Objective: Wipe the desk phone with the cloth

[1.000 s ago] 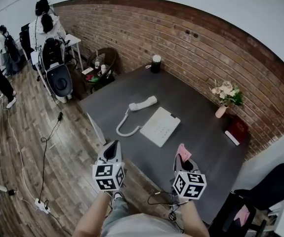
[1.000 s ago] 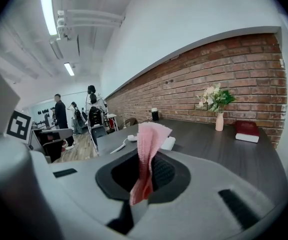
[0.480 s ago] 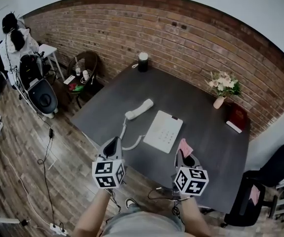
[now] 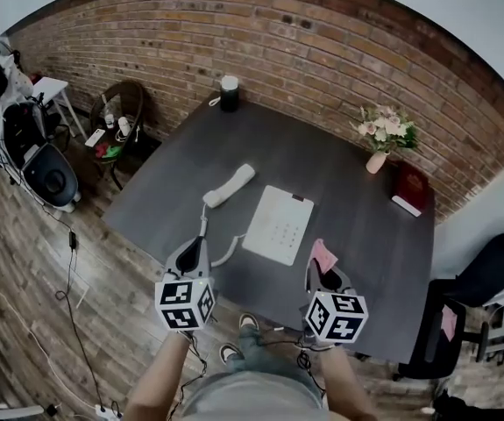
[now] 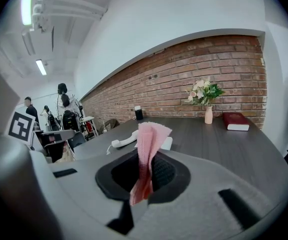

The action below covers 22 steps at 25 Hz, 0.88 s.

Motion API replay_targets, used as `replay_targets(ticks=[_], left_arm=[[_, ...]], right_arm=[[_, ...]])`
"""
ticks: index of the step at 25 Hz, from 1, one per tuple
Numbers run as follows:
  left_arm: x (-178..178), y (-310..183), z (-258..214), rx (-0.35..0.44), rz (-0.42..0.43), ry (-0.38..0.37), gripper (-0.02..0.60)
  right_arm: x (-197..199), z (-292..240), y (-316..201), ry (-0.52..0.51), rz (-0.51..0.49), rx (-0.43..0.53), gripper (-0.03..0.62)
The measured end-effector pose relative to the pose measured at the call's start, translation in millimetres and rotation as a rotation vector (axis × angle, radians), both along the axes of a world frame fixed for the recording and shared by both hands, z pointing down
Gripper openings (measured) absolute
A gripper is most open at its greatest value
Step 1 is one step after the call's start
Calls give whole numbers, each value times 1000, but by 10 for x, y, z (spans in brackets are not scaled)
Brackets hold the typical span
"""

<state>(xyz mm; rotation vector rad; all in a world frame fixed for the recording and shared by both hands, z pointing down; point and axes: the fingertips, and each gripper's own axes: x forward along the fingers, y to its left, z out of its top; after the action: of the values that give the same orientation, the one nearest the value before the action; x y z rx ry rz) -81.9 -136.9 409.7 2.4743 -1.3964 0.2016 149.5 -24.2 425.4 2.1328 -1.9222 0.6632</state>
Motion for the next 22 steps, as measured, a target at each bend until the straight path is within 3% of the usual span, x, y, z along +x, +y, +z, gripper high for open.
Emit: replay_targets(ticks=[14, 22], left_arm=[[214, -175, 135, -16, 27, -16, 5], [220, -257, 289, -37, 5, -4, 5]], right_arm=[[140, 40, -214, 37, -27, -30, 21], [242, 60, -334, 130, -102, -88, 21]])
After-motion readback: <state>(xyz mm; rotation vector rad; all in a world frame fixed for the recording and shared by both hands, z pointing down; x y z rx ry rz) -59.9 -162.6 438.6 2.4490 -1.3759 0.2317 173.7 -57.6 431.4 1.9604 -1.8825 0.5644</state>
